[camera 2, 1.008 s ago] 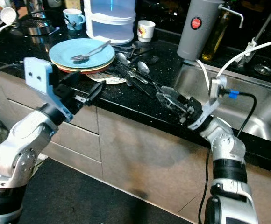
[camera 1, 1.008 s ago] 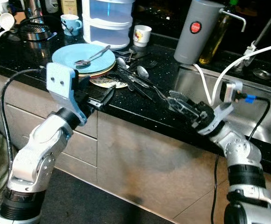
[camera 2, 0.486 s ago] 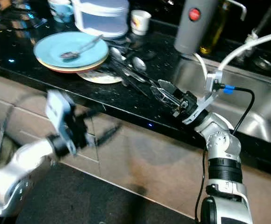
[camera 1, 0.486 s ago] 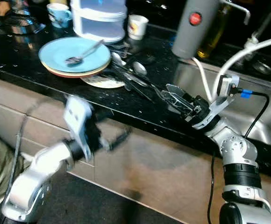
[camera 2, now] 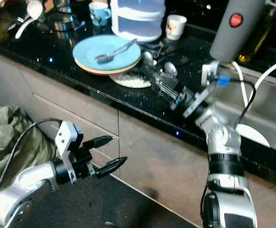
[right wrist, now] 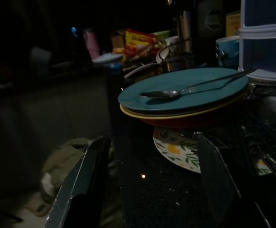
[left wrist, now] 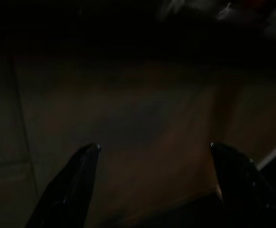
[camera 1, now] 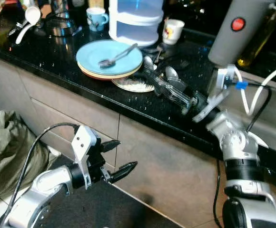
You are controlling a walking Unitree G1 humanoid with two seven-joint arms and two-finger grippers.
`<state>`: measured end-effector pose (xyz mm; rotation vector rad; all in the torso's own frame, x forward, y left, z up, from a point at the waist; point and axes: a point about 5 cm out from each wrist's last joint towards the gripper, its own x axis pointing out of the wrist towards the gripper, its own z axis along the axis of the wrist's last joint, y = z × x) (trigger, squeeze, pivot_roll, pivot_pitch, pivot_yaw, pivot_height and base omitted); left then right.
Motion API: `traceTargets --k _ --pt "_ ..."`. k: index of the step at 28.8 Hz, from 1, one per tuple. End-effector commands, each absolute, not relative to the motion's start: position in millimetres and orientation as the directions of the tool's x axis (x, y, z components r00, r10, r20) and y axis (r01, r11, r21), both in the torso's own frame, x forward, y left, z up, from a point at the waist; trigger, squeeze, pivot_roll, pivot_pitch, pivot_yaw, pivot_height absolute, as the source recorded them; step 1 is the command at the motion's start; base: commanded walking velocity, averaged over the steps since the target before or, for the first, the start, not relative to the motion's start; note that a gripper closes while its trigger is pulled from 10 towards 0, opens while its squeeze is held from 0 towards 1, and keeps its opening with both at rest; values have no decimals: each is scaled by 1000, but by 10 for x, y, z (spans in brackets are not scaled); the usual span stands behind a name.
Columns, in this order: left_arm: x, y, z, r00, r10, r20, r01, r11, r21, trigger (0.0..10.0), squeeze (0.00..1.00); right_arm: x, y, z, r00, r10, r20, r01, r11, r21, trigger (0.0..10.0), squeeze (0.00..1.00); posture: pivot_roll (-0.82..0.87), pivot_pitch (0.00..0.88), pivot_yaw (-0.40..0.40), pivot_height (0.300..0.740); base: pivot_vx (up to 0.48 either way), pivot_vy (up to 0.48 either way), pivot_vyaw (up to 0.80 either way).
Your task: Kitchen organization
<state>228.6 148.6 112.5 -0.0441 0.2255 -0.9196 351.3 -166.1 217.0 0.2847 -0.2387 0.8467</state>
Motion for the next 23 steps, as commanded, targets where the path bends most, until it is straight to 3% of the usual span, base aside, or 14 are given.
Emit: traceTargets --k 1,8,9,23 --pt "2332 1620 884 658 -713 -241 701 697 -148 10000 0 3562 -1613 2229 662 686 303 -738 667 102 10000 0 150 11 -132 740 0 0 0" --pt "2350 1926 373 762 -521 -384 491 852 -182 10000 0 3719 -1426 2423 712 644 279 -679 733 42 10000 0 148 21 -133 740 0 0 0" --pt "2348 1997 236 786 -454 -420 412 891 -192 10000 0 3764 -1365 2460 717 645 262 -672 740 18 10000 0 149 21 -135 740 0 0 0" --pt "2211 2069 -385 764 -227 -604 154 973 -171 10000 0 3865 -1196 2426 760 590 272 -625 779 55 10000 0 157 25 -145 740 0 0 780"
